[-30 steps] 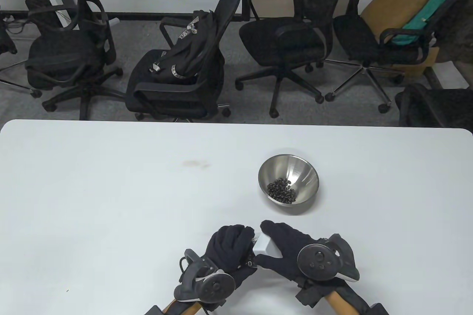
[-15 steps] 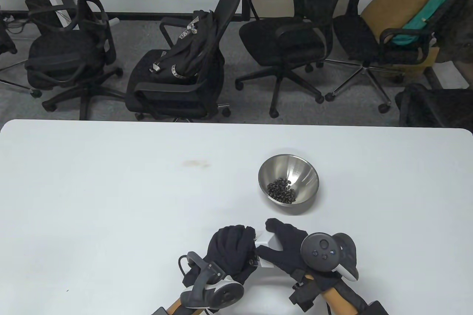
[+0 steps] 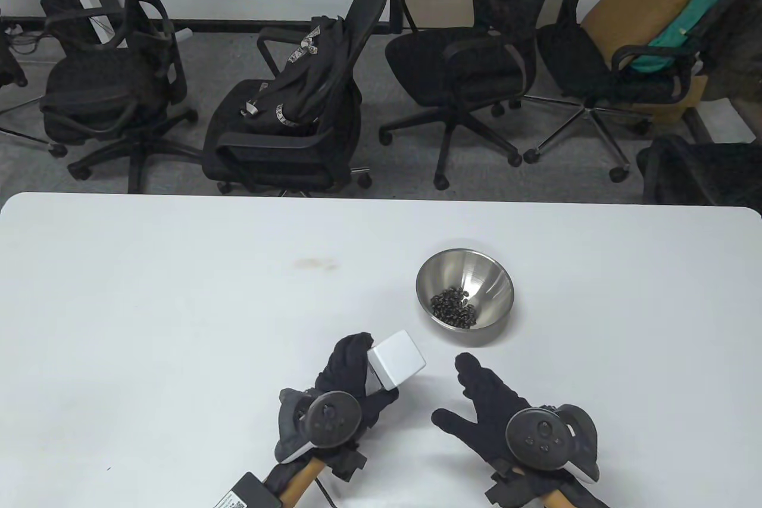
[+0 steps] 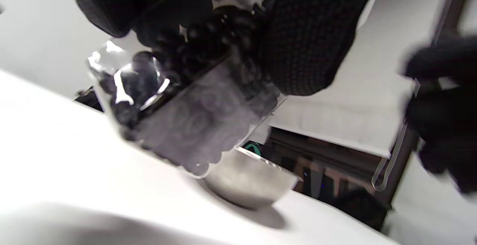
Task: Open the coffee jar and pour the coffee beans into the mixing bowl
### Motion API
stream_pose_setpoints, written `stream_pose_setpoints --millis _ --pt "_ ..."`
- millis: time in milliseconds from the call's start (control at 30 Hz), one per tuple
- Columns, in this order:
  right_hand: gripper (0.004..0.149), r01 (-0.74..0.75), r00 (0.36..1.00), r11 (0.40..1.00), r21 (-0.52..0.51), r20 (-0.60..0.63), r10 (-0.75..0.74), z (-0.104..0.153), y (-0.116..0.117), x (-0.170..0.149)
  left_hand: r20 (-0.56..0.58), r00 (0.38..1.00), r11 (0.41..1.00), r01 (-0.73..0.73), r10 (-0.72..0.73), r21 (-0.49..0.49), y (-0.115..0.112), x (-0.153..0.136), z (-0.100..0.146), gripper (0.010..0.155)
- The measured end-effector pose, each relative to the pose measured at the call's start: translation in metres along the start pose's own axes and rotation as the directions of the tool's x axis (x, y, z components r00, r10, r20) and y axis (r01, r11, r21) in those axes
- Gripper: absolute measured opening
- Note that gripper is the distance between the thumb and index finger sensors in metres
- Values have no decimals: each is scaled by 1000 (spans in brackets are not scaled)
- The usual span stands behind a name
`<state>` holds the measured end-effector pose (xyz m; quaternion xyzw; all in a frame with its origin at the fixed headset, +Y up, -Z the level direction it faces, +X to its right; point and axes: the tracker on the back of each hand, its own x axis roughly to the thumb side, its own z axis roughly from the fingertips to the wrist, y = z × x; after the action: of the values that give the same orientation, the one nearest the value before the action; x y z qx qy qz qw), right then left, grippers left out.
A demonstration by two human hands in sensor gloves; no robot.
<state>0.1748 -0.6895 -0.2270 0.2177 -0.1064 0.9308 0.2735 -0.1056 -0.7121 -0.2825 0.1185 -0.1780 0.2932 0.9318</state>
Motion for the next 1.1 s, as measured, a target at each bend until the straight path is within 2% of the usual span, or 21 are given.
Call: stream_pose_setpoints --millis 200,300,467,533,700,933,1100 --pt "84 -39 999 998 -40 11 39 13 4 -12 -183 981 998 -56 59 18 -5 -29 -40 95" --pt "82 -93 995 994 -57 23 94 17 5 -14 -279 957 996 -78 86 41 -16 -42 -59 95" --pt "77 -183 983 982 -45 11 184 20 7 -19 -398 903 987 -144 161 72 -35 -61 -83 95" --pt "75 -233 973 973 1 -9 233 18 8 -23 -428 891 989 -131 150 72 -41 -67 -92 95" --pt "73 -293 955 954 67 -35 296 17 10 -32 -476 869 991 -121 135 60 -53 -79 -104 96" --pt "74 -286 956 956 71 -46 289 16 10 -34 -494 859 991 -129 134 45 -60 -86 -107 97" --pt "76 -288 955 954 86 -49 292 16 10 -34 -474 878 994 -104 75 -35 -58 -83 -100 102"
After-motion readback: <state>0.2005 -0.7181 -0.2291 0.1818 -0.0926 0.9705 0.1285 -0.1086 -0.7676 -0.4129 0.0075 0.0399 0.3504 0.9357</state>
